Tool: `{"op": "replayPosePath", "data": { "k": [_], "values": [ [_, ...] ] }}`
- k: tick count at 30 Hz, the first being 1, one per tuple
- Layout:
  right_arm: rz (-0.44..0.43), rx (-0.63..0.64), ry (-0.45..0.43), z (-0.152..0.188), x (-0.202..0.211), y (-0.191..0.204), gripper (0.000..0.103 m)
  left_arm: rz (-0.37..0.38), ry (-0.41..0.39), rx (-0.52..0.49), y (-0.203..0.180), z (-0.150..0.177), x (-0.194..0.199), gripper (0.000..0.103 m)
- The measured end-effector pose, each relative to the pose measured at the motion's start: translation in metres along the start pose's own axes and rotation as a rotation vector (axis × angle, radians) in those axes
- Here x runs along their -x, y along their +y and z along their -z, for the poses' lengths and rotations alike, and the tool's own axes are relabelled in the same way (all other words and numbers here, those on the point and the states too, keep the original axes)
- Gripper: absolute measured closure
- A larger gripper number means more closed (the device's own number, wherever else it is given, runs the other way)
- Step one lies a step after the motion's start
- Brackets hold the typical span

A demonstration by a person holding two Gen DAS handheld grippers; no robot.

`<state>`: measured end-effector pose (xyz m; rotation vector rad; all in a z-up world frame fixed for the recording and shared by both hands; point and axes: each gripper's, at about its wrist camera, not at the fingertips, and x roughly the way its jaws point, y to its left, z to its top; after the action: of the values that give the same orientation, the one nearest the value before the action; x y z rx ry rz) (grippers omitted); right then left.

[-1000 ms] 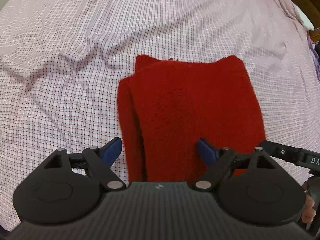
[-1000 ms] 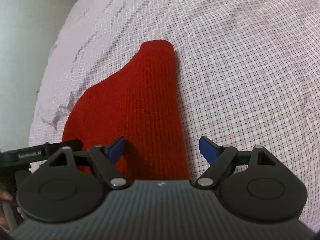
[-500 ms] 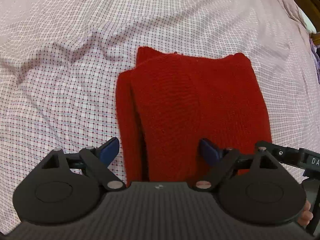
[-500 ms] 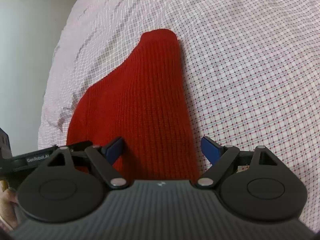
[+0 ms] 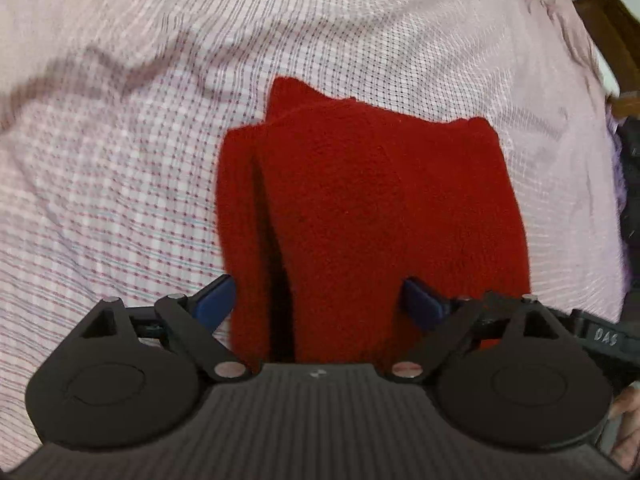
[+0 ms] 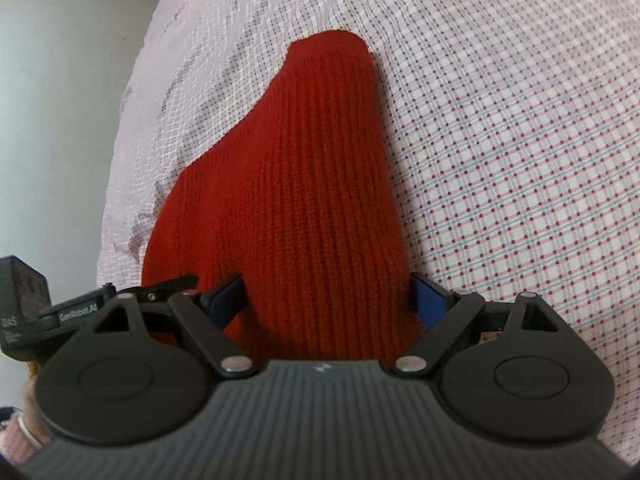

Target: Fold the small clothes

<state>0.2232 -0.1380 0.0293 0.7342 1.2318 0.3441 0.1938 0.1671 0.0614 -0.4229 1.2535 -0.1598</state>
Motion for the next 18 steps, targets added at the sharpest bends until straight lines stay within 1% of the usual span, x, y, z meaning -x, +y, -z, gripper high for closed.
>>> {"op": "replayPosePath", "data": {
  "k": [3,7,8,9,10,12,14,18],
  "values": [
    [-0.024,-0.044,0.012,-0.001,-0.011,-0.003,0.009,0.045,0.022,0.070,0.011,0.000,-0.008,0.005],
    [-0.047,-0.058,0.016,-0.002,-0.020,-0.003,0.007,0.100,0.036,0.133,0.021,0.004,-0.012,0.005],
    [-0.055,-0.057,0.018,-0.002,-0.022,-0.003,0.007,0.115,0.035,0.137,0.022,0.005,-0.012,0.007],
    [-0.064,-0.059,0.023,-0.002,-0.023,-0.003,0.010,0.136,0.036,0.136,0.023,0.006,-0.012,0.009],
    [-0.078,-0.062,0.028,-0.003,-0.022,-0.004,0.013,0.171,0.044,0.139,0.025,0.008,-0.011,0.014],
    [-0.103,-0.046,0.026,-0.003,-0.015,-0.003,0.026,0.237,0.060,0.171,0.031,0.009,-0.010,0.018],
    [-0.139,-0.014,0.022,-0.004,-0.001,0.000,0.033,0.274,0.063,0.185,0.036,0.012,-0.008,0.022],
    [-0.181,0.050,0.016,-0.003,0.017,0.016,0.038,0.311,0.057,0.183,0.036,0.019,0.006,0.023]
  ]
}}
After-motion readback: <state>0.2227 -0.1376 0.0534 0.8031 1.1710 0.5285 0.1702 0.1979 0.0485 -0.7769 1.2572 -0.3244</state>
